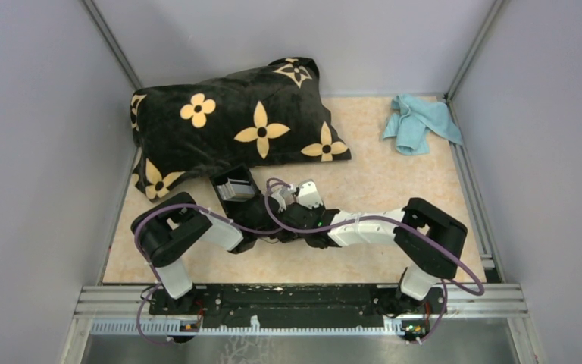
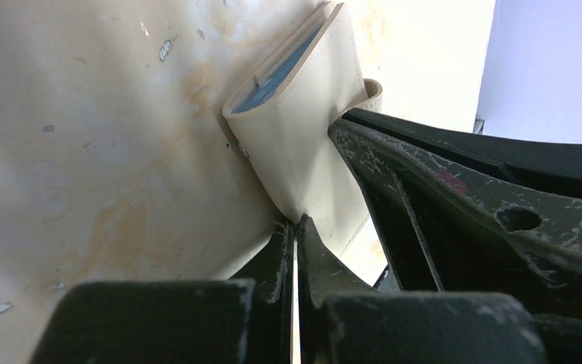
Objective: Put the credit cards into the card holder
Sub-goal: Close the card holder at the center of the board.
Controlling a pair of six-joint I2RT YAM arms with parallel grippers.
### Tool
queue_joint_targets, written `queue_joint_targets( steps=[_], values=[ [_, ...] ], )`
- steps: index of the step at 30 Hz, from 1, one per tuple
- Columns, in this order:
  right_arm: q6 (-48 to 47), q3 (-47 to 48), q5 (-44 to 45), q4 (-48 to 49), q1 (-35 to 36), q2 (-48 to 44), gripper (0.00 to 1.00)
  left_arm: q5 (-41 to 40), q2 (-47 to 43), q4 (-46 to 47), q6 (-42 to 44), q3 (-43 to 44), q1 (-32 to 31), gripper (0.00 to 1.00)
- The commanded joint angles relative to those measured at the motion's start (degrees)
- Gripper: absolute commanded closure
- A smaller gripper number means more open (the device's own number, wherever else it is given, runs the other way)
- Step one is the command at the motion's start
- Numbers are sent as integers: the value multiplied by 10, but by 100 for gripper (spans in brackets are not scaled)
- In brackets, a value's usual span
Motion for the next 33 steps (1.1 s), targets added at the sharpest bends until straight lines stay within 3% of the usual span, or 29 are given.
queue_joint_targets(
  steps=[1, 3, 8, 12, 19, 25, 29, 33],
  values=[
    [88, -77, -118, -19, 0, 25, 100, 0, 1, -17, 19, -17, 0, 100],
    [94, -82, -119, -17, 2, 18, 96, 1, -1, -19, 18, -13, 0, 100],
    [110, -72, -80, -36, 17, -19, 73, -16, -24, -39, 13, -15, 0, 91],
    [99, -55, -61, -37, 19, -61, 66, -34, -45, -74, 21, -4, 0, 86],
    [67, -30, -22, -28, 20, -115, 64, -49, -68, -107, 27, 21, -1, 78],
    [53, -38, 1, -1, 26, -165, 64, -60, -89, -130, 37, 39, -1, 65],
    [53, -41, 16, 1, 26, -178, 64, -65, -99, -155, 46, 53, -1, 63],
    [67, -47, 26, -10, 27, -171, 74, -73, -116, -172, 50, 55, -1, 63]
  ],
)
